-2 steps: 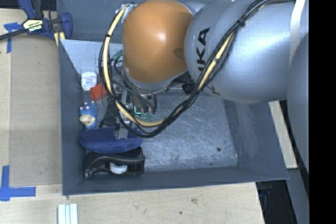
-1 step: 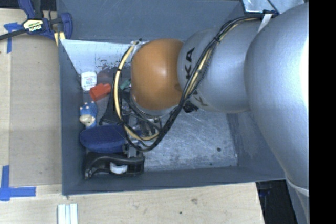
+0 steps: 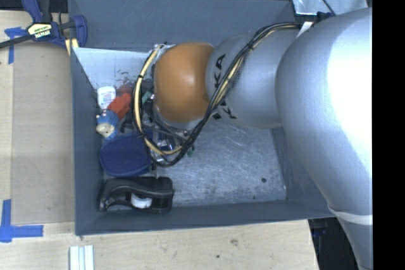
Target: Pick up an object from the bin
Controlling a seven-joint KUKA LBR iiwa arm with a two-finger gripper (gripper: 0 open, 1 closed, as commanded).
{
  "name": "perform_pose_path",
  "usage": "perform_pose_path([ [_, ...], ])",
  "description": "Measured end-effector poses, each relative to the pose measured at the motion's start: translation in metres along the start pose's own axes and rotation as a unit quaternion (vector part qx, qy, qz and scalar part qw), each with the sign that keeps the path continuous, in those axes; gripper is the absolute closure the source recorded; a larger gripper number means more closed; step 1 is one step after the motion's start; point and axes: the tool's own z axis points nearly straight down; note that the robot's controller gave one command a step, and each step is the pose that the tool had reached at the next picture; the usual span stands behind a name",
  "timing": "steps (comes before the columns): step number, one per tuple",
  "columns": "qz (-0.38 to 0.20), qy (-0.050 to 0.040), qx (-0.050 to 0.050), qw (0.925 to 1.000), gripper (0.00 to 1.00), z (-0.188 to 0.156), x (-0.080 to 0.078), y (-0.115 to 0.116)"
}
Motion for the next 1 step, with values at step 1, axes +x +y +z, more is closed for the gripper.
perform_pose_path([
  [1, 0.001, -0.0025, -0.001, 1.0000, 1.00, -0.0045, -0.0019, 0.0011],
])
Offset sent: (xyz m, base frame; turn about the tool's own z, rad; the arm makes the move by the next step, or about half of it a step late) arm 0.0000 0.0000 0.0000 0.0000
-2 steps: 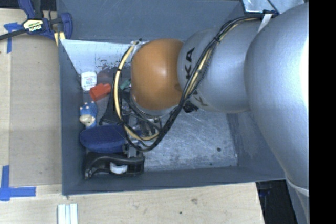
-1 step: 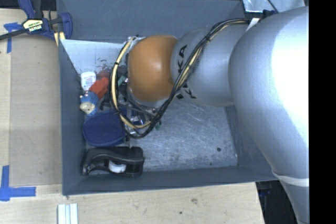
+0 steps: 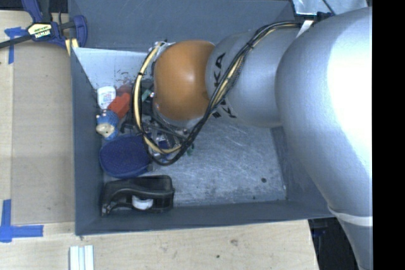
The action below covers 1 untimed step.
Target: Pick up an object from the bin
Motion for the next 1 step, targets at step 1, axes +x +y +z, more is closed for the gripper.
perform_pose_path([
  [1, -0.019, 0.0032, 0.001, 0.9998, 1.00, -0.1559, -0.0029, 0.0077],
])
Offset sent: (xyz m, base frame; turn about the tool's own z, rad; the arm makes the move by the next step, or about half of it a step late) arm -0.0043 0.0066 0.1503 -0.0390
